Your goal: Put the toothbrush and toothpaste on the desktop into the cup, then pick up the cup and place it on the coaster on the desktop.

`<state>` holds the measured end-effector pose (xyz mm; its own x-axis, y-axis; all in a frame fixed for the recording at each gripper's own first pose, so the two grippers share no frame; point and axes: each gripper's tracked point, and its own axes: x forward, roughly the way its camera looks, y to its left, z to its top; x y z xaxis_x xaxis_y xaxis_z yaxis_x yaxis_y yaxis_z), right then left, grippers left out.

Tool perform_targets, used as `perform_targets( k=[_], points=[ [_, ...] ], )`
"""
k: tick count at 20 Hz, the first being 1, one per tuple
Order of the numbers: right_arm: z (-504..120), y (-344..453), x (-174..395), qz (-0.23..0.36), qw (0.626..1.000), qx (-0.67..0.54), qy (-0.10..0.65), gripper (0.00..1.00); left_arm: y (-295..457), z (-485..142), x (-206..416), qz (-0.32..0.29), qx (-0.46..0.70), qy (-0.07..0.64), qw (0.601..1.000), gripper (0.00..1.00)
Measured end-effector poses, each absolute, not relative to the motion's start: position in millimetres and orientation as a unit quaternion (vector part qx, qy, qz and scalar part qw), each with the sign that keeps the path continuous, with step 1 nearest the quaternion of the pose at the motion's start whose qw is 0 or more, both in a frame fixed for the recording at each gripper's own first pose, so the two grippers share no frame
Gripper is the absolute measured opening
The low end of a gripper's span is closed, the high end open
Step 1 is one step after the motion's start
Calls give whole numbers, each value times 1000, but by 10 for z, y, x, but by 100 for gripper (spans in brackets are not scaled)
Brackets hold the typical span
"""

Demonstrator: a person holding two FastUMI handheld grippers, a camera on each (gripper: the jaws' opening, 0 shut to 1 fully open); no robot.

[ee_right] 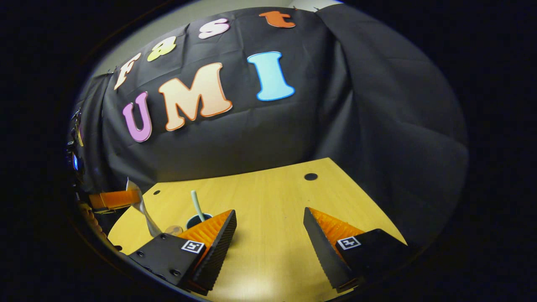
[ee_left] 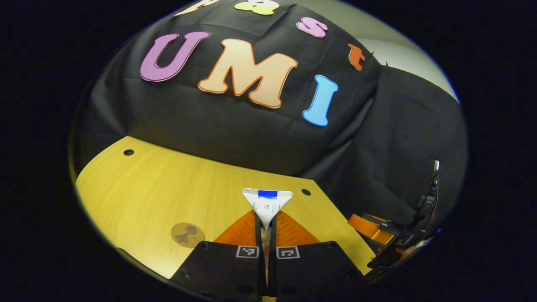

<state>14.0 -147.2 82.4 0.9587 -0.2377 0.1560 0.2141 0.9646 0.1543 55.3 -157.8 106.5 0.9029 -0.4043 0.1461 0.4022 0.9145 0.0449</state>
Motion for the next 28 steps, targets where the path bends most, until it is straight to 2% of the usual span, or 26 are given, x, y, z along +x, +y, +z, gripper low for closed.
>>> perform_targets(
  k=[5,12,15,16,17,18,24,26,28],
  points=[
    [599,-1779,-399,-189,975,79,-81,98,-1903,1277,793,-245,33,-100,964,0],
    [473,-1851,-793,-244,962,93,-78,99,-2050,1185,1178,-269,52,-91,957,0],
    [408,-1819,-910,-252,961,88,-76,99,-1991,1084,1316,-259,70,-86,960,3],
    [402,-1785,-912,-253,961,87,-76,99,-1973,1034,1332,-258,76,-83,960,1],
    [398,-1769,-908,-253,961,87,-75,95,-1968,1022,1341,-259,76,-87,959,1],
    [392,-1757,-904,-252,961,88,-74,99,-1958,981,1351,-260,76,-84,959,0],
    [411,-1677,-852,-243,964,86,-72,99,-1890,721,1395,-256,73,-69,962,0],
    [429,-1656,-827,-238,965,83,-71,98,-1856,613,1409,-252,75,-57,963,2],
    [430,-1618,-781,-230,967,84,-68,99,-1816,540,1355,-255,62,-51,964,8]
  ],
)
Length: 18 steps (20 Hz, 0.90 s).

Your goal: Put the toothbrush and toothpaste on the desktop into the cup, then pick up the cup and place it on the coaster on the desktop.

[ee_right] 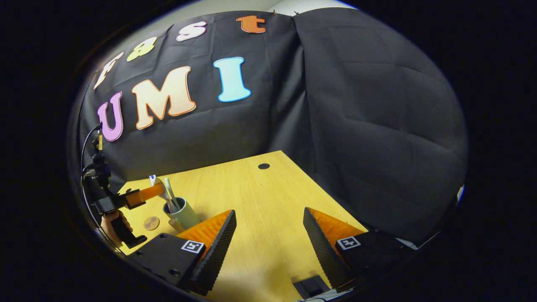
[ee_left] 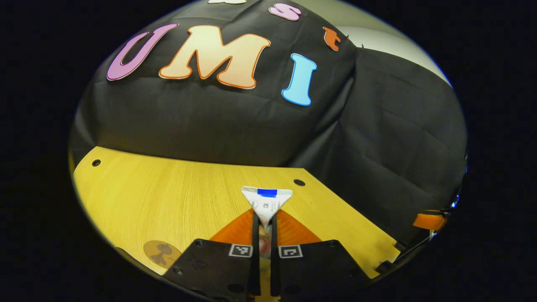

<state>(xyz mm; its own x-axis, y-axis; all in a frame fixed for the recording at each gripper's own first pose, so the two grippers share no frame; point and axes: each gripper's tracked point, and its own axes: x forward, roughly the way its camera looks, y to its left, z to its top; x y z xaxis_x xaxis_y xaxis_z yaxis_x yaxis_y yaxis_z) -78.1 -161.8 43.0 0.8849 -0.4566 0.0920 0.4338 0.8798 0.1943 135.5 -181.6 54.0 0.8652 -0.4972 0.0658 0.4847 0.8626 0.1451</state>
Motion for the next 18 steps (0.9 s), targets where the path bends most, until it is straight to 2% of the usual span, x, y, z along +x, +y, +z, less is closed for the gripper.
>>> perform_targets(
  k=[1,3,5,7,8,11,13,14,15,16,18],
  points=[
    [429,-1595,-760,-225,968,85,-67,99,-1787,501,1348,-249,53,-43,966,17],
    [435,-1535,-691,-214,971,84,-63,99,-1630,541,1309,-228,40,-48,972,68],
    [454,-1444,-589,-199,975,79,-57,99,-1462,634,1262,-207,18,-59,976,89],
    [482,-1332,-471,-180,980,71,-50,99,-1247,648,1198,-188,-1,-61,980,95],
    [510,-1261,-399,-169,982,67,-47,94,-1157,657,1166,-180,-7,-62,982,95],
    [585,-979,-129,-127,990,52,-34,99,-666,719,1063,-129,-12,-73,989,95],
    [609,-744,80,-95,994,42,-22,98,-338,743,968,-100,-28,-78,992,95],
    [610,-613,179,-78,996,39,-14,95,-158,734,939,-82,-35,-79,993,94],
    [607,-486,280,-62,997,36,-7,99,47,734,889,-62,-39,-78,994,95],
    [601,-363,383,-49,998,31,0,94,256,696,836,-41,-43,-79,995,95],
    [550,-142,568,-24,999,20,18,95,626,651,724,-3,-51,-79,996,95]
  ],
)
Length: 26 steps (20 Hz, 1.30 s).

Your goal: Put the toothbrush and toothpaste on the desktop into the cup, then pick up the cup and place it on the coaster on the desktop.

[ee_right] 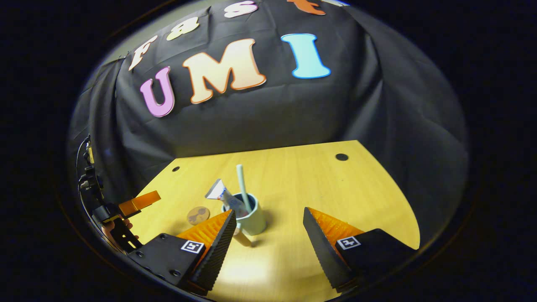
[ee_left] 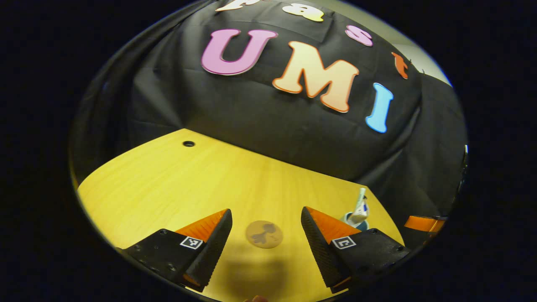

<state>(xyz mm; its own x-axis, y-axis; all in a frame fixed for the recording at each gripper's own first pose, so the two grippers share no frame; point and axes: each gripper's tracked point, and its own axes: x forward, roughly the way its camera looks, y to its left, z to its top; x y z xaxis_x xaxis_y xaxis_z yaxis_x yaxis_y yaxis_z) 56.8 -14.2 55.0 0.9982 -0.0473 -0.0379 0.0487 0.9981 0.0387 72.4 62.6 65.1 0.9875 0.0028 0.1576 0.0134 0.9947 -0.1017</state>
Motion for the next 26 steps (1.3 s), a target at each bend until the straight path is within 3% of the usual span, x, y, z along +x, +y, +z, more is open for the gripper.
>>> perform_targets(
  k=[1,3,7,8,10,12,14,18,20,22,23,24,25,26],
  points=[
    [463,-62,648,-15,999,15,29,99,805,632,652,15,-57,-79,995,95],
    [379,97,791,-1,999,8,53,95,1096,558,536,50,-65,-80,993,95],
    [222,274,1034,7,995,-8,98,99,1611,387,272,109,-82,-78,988,95],
    [169,279,1072,5,994,-11,112,94,1703,345,225,121,-87,-77,986,95],
    [21,254,1164,1,989,-14,147,99,1862,270,117,141,-96,-75,982,95],
    [-130,249,1221,-1,982,-13,188,94,1987,194,13,159,-100,-72,980,95],
    [-277,206,1296,-7,973,-16,229,99,2081,99,-80,174,-101,-65,977,95],
    [-505,176,1398,-20,952,-25,304,98,2202,-38,-149,196,-113,-53,973,95],
    [-566,193,1443,-25,946,-34,320,94,2296,-176,-236,207,-118,-43,970,95],
    [-626,241,1464,-24,940,-36,337,77,2350,-262,-308,213,-126,-36,968,95],
    [-664,247,1476,-27,937,-39,347,88,2375,-280,-315,216,-130,-35,967,95],
    [-679,251,1484,-30,934,-41,354,76,2389,-295,-320,218,-132,-34,966,95],
    [-697,247,1500,-35,931,-43,362,77,2402,-308,-332,219,-133,-33,966,96],
    [-699,233,1507,-39,928,-46,368,72,2402,-326,-318,219,-133,-31,966,95]
  ],
)
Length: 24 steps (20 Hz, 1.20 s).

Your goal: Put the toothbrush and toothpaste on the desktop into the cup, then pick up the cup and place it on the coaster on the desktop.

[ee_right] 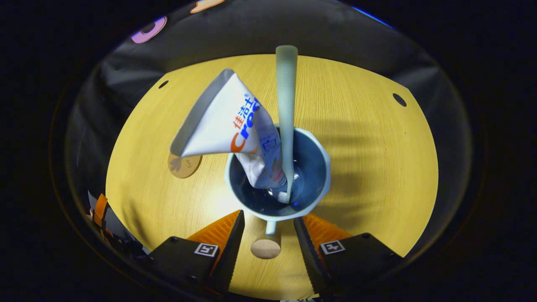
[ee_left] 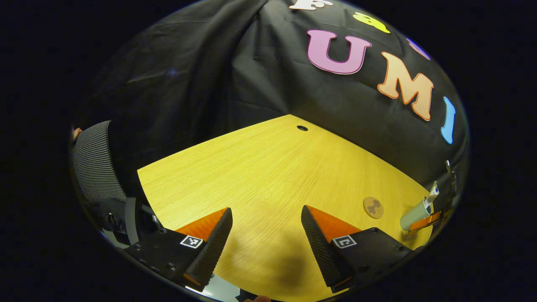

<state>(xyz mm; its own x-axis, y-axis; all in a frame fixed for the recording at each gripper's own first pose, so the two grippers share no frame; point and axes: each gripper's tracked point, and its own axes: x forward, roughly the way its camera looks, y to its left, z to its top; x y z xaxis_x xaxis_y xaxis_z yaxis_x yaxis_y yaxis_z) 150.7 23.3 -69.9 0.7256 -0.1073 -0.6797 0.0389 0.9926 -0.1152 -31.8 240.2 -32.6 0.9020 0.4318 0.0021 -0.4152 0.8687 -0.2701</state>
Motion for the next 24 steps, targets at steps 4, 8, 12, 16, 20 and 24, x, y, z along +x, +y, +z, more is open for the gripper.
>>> perform_targets(
  k=[4,8,12,16,20,24],
  points=[
    [-686,137,1522,-60,922,-38,381,47,2351,-371,-299,212,-133,-25,968,96],
    [-682,127,1514,-67,918,-55,387,30,2306,-387,-226,201,-135,-18,970,95],
    [-649,131,1529,-66,924,-77,369,27,2216,-362,-163,187,-129,-17,974,95],
    [-581,314,1553,-42,933,-71,351,24,2210,-378,-149,178,-123,-11,976,95],
    [-528,651,1590,-14,935,-93,342,25,2209,-384,-152,175,-123,-8,977,95],
    [-528,1186,1698,31,933,-115,339,24,2244,-422,-160,183,-127,2,975,95]
  ],
)
